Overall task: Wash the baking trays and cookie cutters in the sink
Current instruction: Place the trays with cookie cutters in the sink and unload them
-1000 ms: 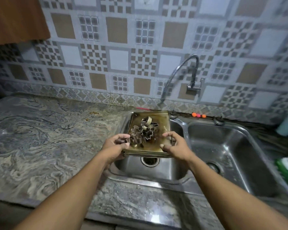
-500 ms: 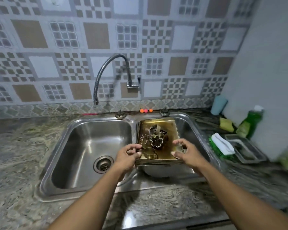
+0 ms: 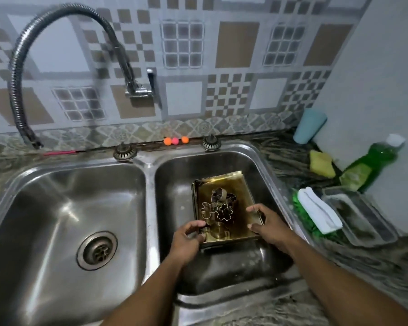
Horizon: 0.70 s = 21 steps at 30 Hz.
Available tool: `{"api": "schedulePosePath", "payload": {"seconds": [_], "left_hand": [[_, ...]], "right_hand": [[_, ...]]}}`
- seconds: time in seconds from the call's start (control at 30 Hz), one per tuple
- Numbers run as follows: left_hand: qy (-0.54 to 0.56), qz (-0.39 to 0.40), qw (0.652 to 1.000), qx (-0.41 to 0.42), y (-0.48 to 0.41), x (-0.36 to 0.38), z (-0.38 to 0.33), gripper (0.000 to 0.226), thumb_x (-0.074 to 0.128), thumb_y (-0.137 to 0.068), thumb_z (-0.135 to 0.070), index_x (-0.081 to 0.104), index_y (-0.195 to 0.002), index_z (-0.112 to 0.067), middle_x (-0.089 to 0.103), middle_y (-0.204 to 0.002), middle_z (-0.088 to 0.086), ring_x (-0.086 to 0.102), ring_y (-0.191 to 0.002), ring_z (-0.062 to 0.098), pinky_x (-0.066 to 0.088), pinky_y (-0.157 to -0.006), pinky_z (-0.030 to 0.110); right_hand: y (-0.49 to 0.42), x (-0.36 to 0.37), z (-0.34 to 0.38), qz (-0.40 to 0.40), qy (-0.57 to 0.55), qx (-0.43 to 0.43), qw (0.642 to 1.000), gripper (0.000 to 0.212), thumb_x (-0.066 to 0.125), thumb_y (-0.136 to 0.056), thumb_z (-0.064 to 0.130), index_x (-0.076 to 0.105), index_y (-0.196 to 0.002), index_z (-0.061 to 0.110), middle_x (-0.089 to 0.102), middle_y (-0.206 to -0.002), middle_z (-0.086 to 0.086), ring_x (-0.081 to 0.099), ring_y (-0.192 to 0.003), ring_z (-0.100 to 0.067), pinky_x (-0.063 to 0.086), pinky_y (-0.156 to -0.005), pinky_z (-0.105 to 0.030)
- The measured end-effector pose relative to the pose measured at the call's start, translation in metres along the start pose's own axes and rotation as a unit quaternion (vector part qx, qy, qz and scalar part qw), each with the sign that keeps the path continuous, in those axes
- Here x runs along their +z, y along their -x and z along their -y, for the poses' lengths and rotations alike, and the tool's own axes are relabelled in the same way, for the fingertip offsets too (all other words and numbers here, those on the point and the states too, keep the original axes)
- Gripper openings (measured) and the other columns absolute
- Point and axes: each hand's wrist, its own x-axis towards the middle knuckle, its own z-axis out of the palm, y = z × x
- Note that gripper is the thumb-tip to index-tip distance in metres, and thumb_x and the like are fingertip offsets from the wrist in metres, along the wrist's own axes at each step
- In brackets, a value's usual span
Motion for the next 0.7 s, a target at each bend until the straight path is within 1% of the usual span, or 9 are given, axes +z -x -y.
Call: {"api": "schedulePosePath", "payload": {"seconds": [0.07, 0.1, 0.2, 0.3, 0.37, 0.43, 0.5, 0.6, 0.7], "left_hand": [[0.018, -0.019, 1.0, -0.015, -0.009, 0.01, 0.008, 0.034, 0.067, -0.089, 0.006, 0.076, -0.096, -0.026, 0.071, -0.116, -0.003, 0.066, -0.111, 0.023, 0.056, -0.089, 0.03], [0.022, -0.024, 0.999, -0.022, -0.013, 0.015, 0.011, 0.033, 0.066, -0.089, 0.006, 0.075, -0.099, -0.024, 0.07, -0.116, -0.003, 0.066, -0.108, 0.021, 0.055, -0.085, 0.028], [0.028, -0.029, 0.998, -0.048, -0.02, 0.028, 0.022, 0.033, 0.061, -0.09, 0.009, 0.073, -0.102, -0.019, 0.067, -0.115, -0.006, 0.064, -0.105, 0.017, 0.057, -0.089, 0.033], [0.029, -0.036, 0.997, -0.066, -0.026, 0.041, 0.031, 0.045, 0.055, -0.086, 0.021, 0.073, -0.102, -0.017, 0.068, -0.117, -0.002, 0.066, -0.102, 0.018, 0.06, -0.089, 0.036], [0.021, -0.032, 0.996, -0.08, -0.029, 0.049, 0.034, 0.053, 0.053, -0.082, 0.025, 0.07, -0.107, -0.018, 0.067, -0.118, -0.001, 0.066, -0.102, 0.016, 0.06, -0.086, 0.035], [0.021, -0.039, 0.995, -0.088, -0.033, 0.052, 0.036, 0.054, 0.054, -0.08, 0.024, 0.069, -0.109, -0.019, 0.069, -0.116, 0.0, 0.067, -0.102, 0.017, 0.061, -0.078, 0.031], [0.02, -0.053, 0.994, -0.088, -0.037, 0.053, 0.038, 0.054, 0.053, -0.078, 0.024, 0.07, -0.107, -0.017, 0.072, -0.113, 0.002, 0.07, -0.099, 0.018, 0.061, -0.073, 0.031], [0.021, -0.066, 0.994, -0.082, -0.041, 0.051, 0.04, 0.048, 0.052, -0.08, 0.021, 0.073, -0.103, -0.015, 0.073, -0.111, 0.008, 0.073, -0.096, 0.024, 0.061, -0.085, 0.045], [0.016, -0.058, 0.994, -0.091, -0.04, 0.048, 0.033, 0.043, 0.051, -0.085, 0.016, 0.072, -0.104, -0.017, 0.073, -0.108, 0.007, 0.074, -0.095, 0.024, 0.06, -0.087, 0.047]], "right_hand": [[-0.018, 0.002, -0.013, 0.017, 0.008, 0.024, 1.0, 0.041, 0.069, -0.088, 0.003, 0.06, -0.106, 0.038, 0.058, -0.126, 0.005, 0.059, -0.113, -0.018, 0.052, -0.088, -0.032], [-0.026, 0.003, -0.019, 0.026, 0.012, 0.039, 0.999, 0.04, 0.068, -0.088, 0.001, 0.059, -0.109, 0.034, 0.057, -0.126, 0.004, 0.058, -0.11, -0.016, 0.052, -0.084, -0.03], [-0.042, 0.007, -0.035, 0.045, 0.024, 0.083, 0.995, 0.039, 0.065, -0.09, -0.002, 0.056, -0.114, 0.027, 0.052, -0.125, 0.001, 0.06, -0.102, -0.016, 0.055, -0.073, -0.026], [-0.054, 0.01, -0.047, 0.027, 0.077, 0.102, 0.991, 0.037, 0.063, -0.091, -0.004, 0.055, -0.116, 0.023, 0.052, -0.122, -0.002, 0.057, -0.097, -0.014, 0.048, -0.061, -0.018], [-0.059, 0.011, -0.055, 0.019, 0.123, 0.1, 0.987, 0.038, 0.059, -0.09, -0.005, 0.054, -0.114, 0.024, 0.058, -0.121, -0.007, 0.061, -0.094, -0.018, 0.052, -0.066, -0.023], [-0.063, 0.012, -0.058, 0.013, 0.17, 0.083, 0.982, 0.039, 0.056, -0.089, -0.007, 0.054, -0.115, 0.021, 0.062, -0.118, -0.01, 0.064, -0.096, -0.021, 0.056, -0.079, -0.031], [-0.064, 0.014, -0.058, -0.006, 0.215, 0.065, 0.975, 0.034, 0.05, -0.093, -0.004, 0.053, -0.12, 0.017, 0.06, -0.119, -0.01, 0.062, -0.103, -0.025, 0.052, -0.085, -0.033], [-0.061, 0.019, -0.05, -0.046, 0.325, 0.014, 0.945, 0.028, 0.044, -0.099, 0.007, 0.053, -0.124, 0.014, 0.061, -0.12, -0.005, 0.06, -0.109, -0.025, 0.047, -0.082, -0.032], [-0.058, 0.018, -0.042, -0.072, 0.429, -0.04, 0.9, 0.036, 0.049, -0.095, 0.005, 0.052, -0.129, 0.016, 0.061, -0.123, -0.006, 0.06, -0.109, -0.023, 0.053, -0.086, -0.032]]}}
